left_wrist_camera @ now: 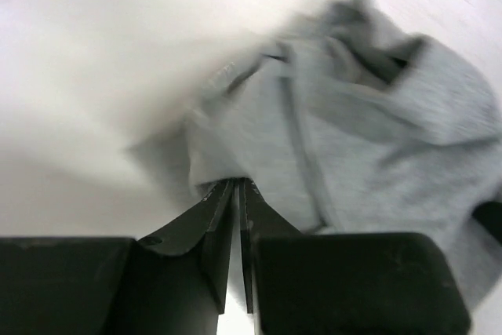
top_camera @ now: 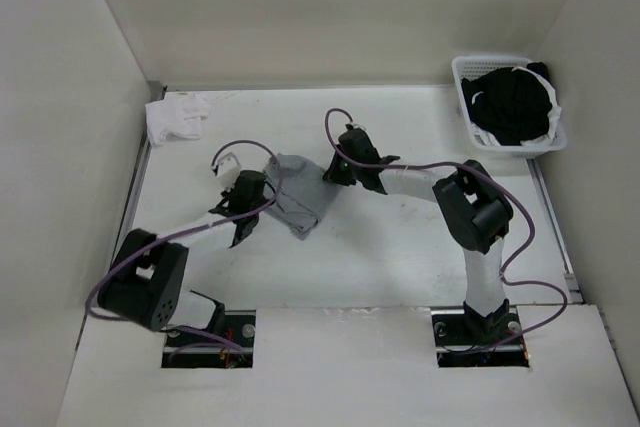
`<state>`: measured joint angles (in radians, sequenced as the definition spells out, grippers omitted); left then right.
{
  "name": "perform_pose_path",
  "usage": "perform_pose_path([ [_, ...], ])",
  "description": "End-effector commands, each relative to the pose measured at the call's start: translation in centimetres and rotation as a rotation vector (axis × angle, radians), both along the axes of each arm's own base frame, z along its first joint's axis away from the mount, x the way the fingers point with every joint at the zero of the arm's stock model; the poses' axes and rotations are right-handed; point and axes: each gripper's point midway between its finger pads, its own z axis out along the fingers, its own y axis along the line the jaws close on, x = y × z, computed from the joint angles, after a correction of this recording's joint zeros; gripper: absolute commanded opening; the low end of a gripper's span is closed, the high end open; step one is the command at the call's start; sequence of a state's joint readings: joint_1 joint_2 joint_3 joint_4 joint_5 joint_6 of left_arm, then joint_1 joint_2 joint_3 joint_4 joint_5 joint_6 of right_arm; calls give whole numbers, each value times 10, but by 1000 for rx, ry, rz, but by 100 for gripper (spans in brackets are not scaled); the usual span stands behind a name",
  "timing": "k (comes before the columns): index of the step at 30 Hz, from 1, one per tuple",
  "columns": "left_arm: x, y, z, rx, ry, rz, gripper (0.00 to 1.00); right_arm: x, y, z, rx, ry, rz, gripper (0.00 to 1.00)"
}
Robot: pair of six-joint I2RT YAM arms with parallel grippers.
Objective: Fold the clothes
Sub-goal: Fold the tank top
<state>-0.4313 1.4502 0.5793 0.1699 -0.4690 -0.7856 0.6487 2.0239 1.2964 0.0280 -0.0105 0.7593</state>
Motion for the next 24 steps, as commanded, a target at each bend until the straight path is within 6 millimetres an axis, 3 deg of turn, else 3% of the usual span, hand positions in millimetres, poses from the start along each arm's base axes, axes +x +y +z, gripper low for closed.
perform_pose_path([
  [1, -30, 51, 1, 2, -16, 180, 9, 14, 3, 11, 22, -68, -17, 3],
  [4, -51, 60, 5, -137, -60, 229, 10, 13, 4, 16, 18, -78, -12, 3],
  [7, -53, 51, 45, -257, -166, 193, 11, 9, 3, 36, 24, -116, 1, 6],
  [10, -43, 21, 90, -304, -250, 98, 12, -1, 8, 63, 38, -162, 27, 11],
  [13, -29, -21, 115, -331, -294, -19, 12, -10, 24, 76, 69, -162, 85, 13],
  [16, -14, -51, 111, -365, -293, -87, 12, -13, 47, 73, 98, -130, 166, 11],
  [19, -5, -65, 89, -385, -258, -108, 12, -10, 57, 65, 99, -112, 182, 10],
  [24, 1, -42, 67, -388, -249, -43, 19, -9, 61, 62, 107, -109, 194, 16],
])
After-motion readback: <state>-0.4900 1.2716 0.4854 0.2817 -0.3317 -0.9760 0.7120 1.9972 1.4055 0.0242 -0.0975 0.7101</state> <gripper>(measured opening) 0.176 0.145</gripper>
